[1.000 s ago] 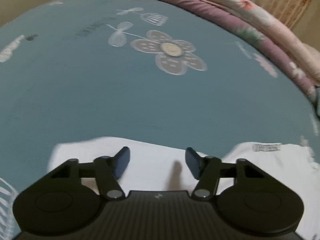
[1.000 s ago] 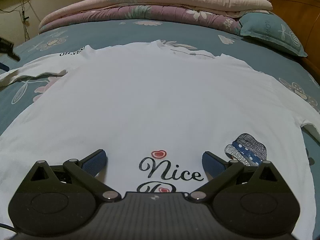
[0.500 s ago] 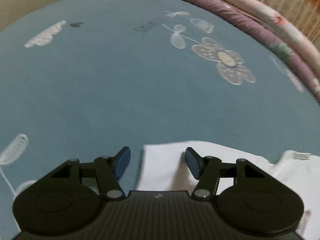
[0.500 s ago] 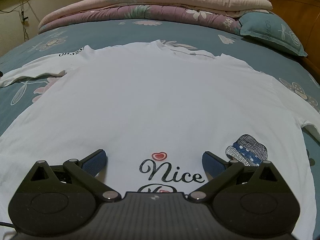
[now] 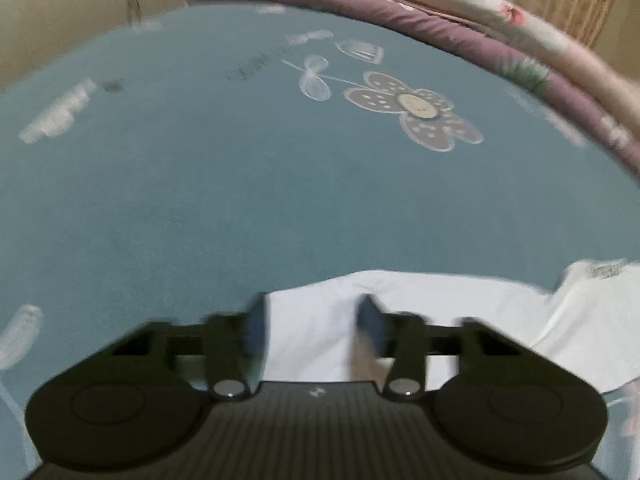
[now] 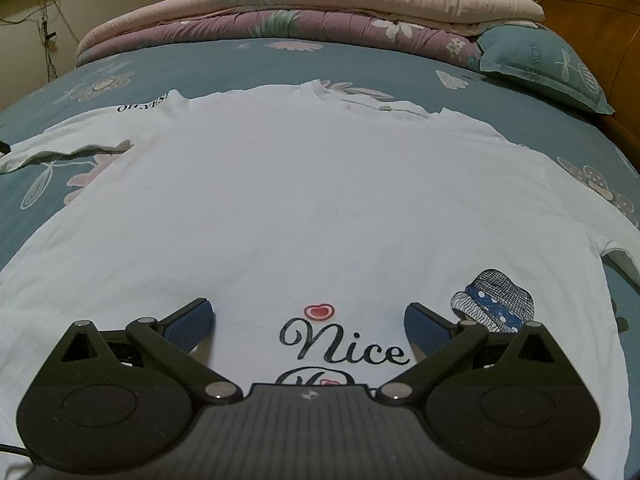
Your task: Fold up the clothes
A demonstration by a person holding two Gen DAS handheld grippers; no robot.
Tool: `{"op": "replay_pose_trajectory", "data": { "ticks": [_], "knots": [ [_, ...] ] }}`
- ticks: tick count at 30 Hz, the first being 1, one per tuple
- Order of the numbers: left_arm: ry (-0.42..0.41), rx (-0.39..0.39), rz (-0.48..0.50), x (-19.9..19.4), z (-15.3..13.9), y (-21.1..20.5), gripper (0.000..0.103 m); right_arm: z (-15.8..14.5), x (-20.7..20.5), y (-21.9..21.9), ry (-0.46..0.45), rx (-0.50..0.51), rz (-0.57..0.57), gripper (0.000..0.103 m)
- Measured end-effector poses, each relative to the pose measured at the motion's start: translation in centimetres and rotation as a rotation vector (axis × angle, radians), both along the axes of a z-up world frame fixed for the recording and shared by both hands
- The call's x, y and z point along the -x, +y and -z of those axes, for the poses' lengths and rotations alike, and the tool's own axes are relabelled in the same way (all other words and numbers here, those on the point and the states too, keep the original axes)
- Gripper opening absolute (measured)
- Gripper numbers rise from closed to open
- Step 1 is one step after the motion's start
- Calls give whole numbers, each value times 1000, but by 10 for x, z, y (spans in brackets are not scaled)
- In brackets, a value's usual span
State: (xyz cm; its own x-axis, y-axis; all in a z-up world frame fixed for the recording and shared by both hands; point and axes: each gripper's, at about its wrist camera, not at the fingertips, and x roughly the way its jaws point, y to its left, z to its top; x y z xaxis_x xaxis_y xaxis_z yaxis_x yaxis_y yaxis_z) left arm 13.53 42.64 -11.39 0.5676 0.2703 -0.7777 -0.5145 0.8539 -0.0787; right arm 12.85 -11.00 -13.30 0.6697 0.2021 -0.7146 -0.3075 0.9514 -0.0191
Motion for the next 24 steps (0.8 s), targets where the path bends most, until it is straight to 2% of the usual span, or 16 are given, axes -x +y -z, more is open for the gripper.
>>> {"op": "replay_pose_trajectory", "data": {
  "ticks": [2, 4, 6, 7, 9, 11, 13, 16, 19, 21, 22, 24],
  "knots": [
    [9, -86, 37, -5, -2, -15, 14, 0, 0, 1, 1, 1, 1, 103],
    [23, -145, 31, -12, -6, -25, 13, 0, 0, 1, 1, 2, 2, 103],
    [18, -144, -9, -16, -10, -21, 14, 0, 0, 2, 1, 3, 4, 103],
    [15, -135, -36, -18, -13, -17, 23, 0, 0, 2, 1, 4, 4, 103],
    [-3, -120, -89, -18, -19, -9, 31, 0, 0, 2, 2, 4, 5, 103],
    [0, -164, -104, -18, -25, -12, 44, 0, 0, 2, 1, 5, 5, 103],
    [40, -213, -98, -22, -28, -20, 45, 0, 0, 1, 2, 6, 5, 103],
    [90, -281, -168, -24, -33, -26, 59, 0, -1, 1, 3, 6, 4, 103],
    [28, -199, -149, -22, -37, -31, 59, 0, -1, 1, 2, 6, 3, 103],
    [-3, -154, -63, -28, -37, -47, 63, 0, -1, 0, 1, 4, 3, 103],
    [-17, -130, -19, -31, -37, -55, 68, 0, -1, 0, 0, 5, 3, 103],
    [-12, -86, 51, -42, -29, -68, 72, 0, 0, 1, 0, 6, 4, 103]
  ]
}}
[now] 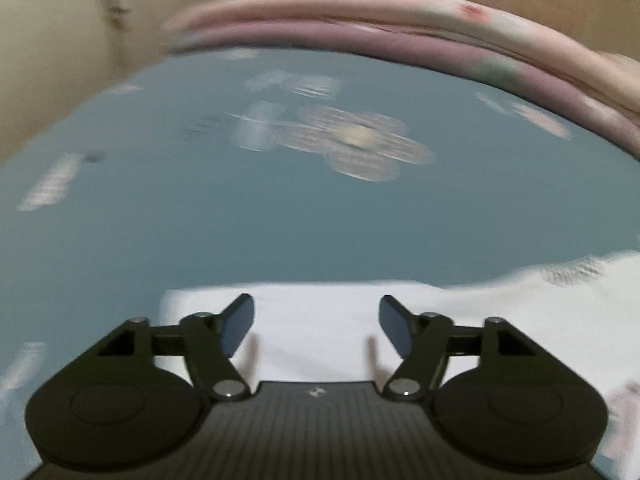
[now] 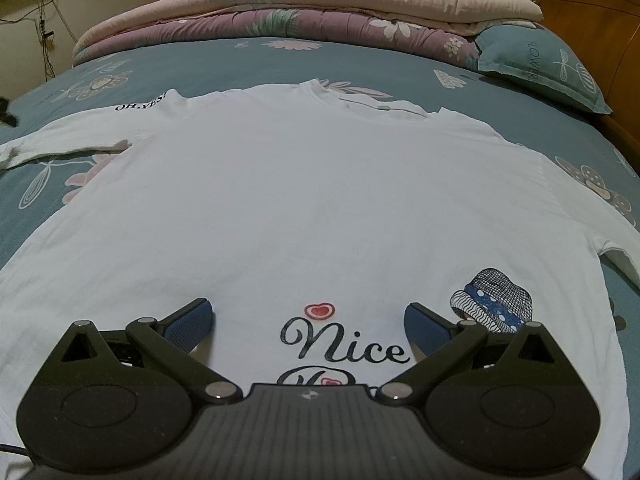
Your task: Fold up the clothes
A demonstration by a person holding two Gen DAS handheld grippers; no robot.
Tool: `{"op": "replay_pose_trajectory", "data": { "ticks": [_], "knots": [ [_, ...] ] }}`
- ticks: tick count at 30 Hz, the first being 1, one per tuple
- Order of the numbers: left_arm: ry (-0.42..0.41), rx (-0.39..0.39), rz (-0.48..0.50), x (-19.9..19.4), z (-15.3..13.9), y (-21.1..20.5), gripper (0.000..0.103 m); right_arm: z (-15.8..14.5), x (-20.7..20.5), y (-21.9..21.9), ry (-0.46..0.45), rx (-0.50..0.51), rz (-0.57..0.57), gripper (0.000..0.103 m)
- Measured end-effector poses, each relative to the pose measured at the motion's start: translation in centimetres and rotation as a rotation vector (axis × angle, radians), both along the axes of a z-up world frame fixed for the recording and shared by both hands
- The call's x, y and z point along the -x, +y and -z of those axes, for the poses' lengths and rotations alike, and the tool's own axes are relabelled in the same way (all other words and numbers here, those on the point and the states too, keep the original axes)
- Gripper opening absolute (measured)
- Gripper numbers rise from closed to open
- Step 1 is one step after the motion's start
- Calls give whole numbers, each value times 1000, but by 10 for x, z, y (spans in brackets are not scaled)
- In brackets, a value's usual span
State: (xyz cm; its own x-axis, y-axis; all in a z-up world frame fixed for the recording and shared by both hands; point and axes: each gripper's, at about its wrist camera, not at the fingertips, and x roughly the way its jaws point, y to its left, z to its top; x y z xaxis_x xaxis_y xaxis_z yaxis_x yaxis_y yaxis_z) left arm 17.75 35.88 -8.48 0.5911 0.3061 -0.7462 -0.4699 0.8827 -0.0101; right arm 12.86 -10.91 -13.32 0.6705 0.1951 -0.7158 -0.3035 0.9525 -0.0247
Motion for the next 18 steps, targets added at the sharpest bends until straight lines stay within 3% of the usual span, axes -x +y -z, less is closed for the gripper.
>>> {"op": "replay_pose_trajectory", "data": {
  "ticks": [3, 6, 9, 11, 15, 18],
  "knots": [
    [34, 35, 55, -14, 14, -12, 73, 0, 0, 0, 2, 0, -1, 103],
    [84, -72, -32, -6, 31, -3, 79, -1, 0, -1, 6, 1, -4, 103],
    [16, 10, -136, 28, 38, 19, 83, -2, 0, -1, 11, 3, -8, 103],
    [19, 14, -145, 40, 36, 20, 83, -2, 1, -1, 13, 5, -9, 103],
    [119, 31, -174, 30, 21, 16, 79, -3, 2, -1, 14, 11, -11, 103],
    [64, 29, -102, 12, 3, 0, 80, -3, 3, -1, 14, 11, -10, 103]
  ]
}}
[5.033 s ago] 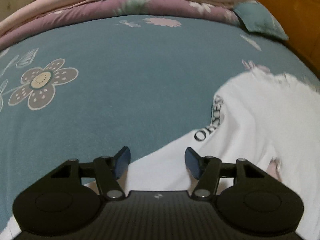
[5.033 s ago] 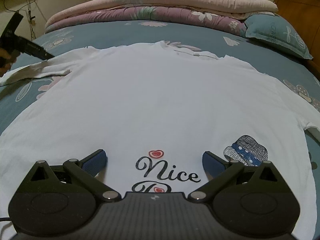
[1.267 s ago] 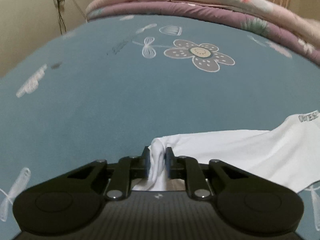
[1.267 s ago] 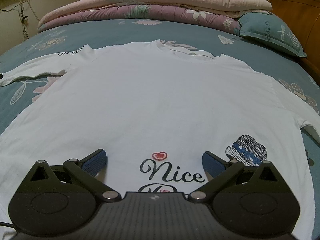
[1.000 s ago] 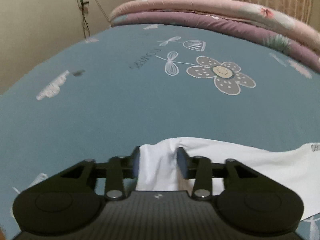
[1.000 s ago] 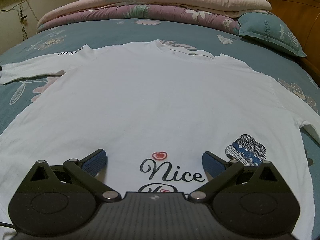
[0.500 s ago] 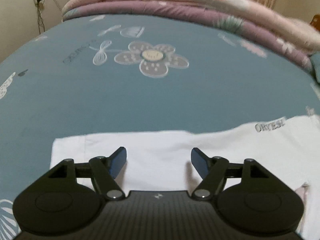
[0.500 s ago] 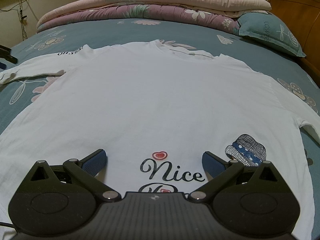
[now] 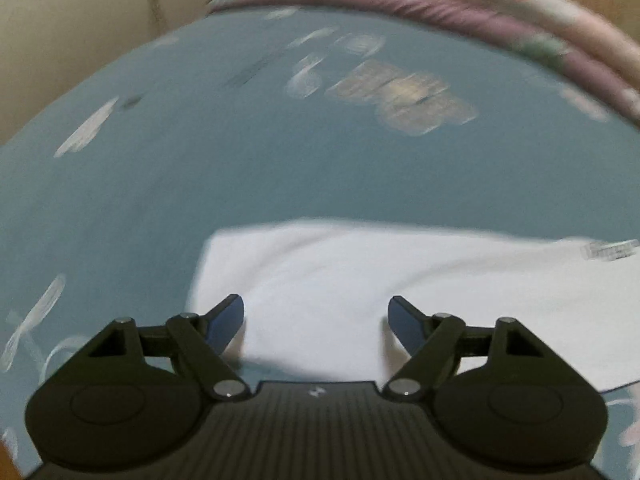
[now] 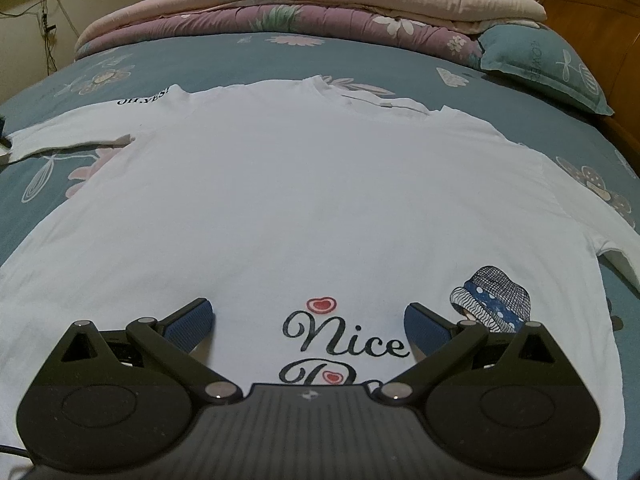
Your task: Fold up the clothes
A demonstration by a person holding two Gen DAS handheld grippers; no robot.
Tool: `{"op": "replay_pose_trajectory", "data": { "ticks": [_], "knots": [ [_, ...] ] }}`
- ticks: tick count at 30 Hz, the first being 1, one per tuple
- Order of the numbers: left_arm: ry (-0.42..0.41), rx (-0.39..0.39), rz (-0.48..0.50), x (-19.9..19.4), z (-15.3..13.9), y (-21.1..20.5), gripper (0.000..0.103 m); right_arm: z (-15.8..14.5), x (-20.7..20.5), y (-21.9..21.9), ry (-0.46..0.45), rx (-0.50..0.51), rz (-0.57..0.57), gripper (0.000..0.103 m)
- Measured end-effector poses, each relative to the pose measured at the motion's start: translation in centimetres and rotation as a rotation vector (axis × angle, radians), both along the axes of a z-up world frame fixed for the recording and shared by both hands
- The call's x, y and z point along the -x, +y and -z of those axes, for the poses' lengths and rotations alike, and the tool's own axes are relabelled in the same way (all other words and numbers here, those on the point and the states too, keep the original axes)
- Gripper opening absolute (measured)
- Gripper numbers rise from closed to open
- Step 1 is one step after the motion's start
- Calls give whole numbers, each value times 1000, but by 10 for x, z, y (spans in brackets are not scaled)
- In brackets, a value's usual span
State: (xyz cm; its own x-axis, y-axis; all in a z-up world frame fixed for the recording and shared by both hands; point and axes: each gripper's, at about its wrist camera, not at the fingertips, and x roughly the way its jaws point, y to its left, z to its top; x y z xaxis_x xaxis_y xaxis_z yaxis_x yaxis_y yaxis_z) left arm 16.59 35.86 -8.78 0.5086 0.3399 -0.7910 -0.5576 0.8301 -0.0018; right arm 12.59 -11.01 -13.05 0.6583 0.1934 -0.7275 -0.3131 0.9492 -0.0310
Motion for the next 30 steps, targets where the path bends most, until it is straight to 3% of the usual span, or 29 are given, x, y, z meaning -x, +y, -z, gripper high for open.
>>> {"op": "replay_pose_trajectory", "data": {
  "ticks": [3, 7, 11, 15, 16, 18, 20, 26, 30],
  "knots": [
    [-33, 51, 82, -22, -3, -21, 81, 0, 0, 0, 0, -3, -1, 103],
    [13, 82, 104, -45, 17, -39, 81, 1, -1, -1, 4, -7, -3, 103],
    [13, -5, 12, -47, 31, -26, 90, 0, -1, -1, 7, -5, -3, 103],
    [22, 33, -113, -49, 29, -7, 94, -1, 0, -1, 11, -3, -6, 103],
    [9, 52, -92, -51, 24, -14, 88, -1, 0, -1, 14, -3, -6, 103],
    [-19, 92, -48, -56, 14, -28, 88, -1, 1, 1, 14, 1, -5, 103],
    [-69, 165, 65, -61, 1, -53, 88, -2, 2, 2, 13, 5, -3, 103],
    [-104, 325, 375, -106, -25, -147, 90, -3, 3, 2, 30, 11, 8, 103],
    [-148, 452, 459, -138, -22, -188, 90, -3, 5, 0, 44, 8, -3, 103]
  ]
}}
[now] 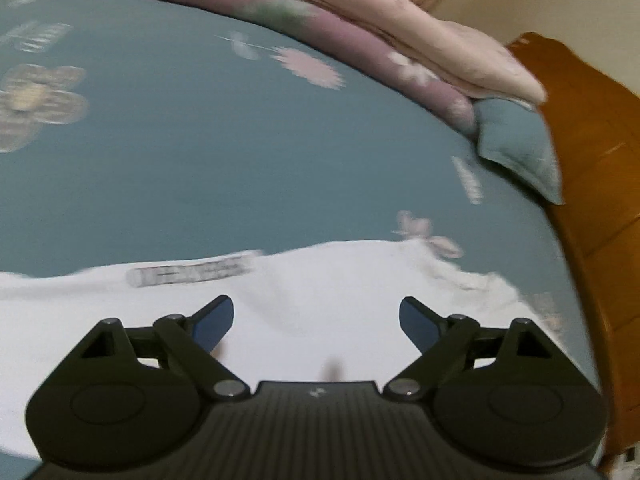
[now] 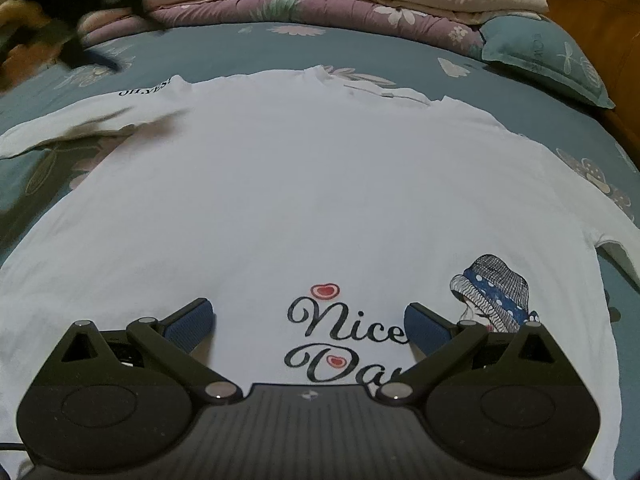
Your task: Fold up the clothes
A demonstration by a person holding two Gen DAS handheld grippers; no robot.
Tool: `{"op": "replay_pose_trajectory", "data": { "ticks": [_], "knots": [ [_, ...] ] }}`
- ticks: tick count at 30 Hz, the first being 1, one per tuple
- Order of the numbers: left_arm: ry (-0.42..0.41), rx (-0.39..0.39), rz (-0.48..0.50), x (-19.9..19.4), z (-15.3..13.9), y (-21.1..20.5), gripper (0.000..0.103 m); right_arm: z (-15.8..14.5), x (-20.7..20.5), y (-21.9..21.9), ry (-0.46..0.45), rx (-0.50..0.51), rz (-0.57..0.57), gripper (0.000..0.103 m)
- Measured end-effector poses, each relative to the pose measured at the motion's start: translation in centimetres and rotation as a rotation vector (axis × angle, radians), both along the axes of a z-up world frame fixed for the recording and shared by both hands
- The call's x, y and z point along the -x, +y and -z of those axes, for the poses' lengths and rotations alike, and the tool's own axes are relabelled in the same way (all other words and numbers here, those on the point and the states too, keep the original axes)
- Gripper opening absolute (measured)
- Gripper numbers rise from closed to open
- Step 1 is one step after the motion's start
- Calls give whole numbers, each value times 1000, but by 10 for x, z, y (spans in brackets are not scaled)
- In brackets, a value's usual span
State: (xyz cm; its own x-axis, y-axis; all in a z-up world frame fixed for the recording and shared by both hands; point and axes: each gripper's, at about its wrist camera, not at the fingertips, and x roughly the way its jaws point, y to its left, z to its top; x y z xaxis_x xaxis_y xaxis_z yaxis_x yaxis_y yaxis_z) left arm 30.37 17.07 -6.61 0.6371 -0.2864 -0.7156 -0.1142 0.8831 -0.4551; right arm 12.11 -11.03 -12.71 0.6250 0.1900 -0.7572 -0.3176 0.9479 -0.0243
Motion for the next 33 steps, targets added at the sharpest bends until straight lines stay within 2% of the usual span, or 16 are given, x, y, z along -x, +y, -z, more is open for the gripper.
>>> {"op": "replay_pose_trajectory", "data": {
  "ticks": [4, 7, 10, 17, 21, 25, 28, 33],
  "knots": [
    [35, 14, -14, -31, 28, -18, 90, 0, 2, -1, 4, 3, -10, 103],
    [66, 16, -35, -49, 50, -9, 90, 0, 2, -2, 14, 1, -13, 103],
    [39, 23, -66, -53, 57, -4, 90, -1, 3, -2, 16, 5, -16, 103],
    [48, -110, -124, -73, 43, -7, 90, -1, 4, -1, 19, 13, -24, 103],
    [10, -75, -20, -51, 22, -28, 90, -2, 6, -1, 18, 14, -25, 103],
    [49, -52, 122, -50, 28, -59, 91, -2, 7, -1, 18, 16, -26, 103],
    [77, -89, 84, -59, 43, -62, 91, -3, 7, -1, 19, 18, -31, 103],
    [40, -157, -55, -63, 50, -48, 91, -1, 6, -6, 28, -6, -39, 103]
  ]
}}
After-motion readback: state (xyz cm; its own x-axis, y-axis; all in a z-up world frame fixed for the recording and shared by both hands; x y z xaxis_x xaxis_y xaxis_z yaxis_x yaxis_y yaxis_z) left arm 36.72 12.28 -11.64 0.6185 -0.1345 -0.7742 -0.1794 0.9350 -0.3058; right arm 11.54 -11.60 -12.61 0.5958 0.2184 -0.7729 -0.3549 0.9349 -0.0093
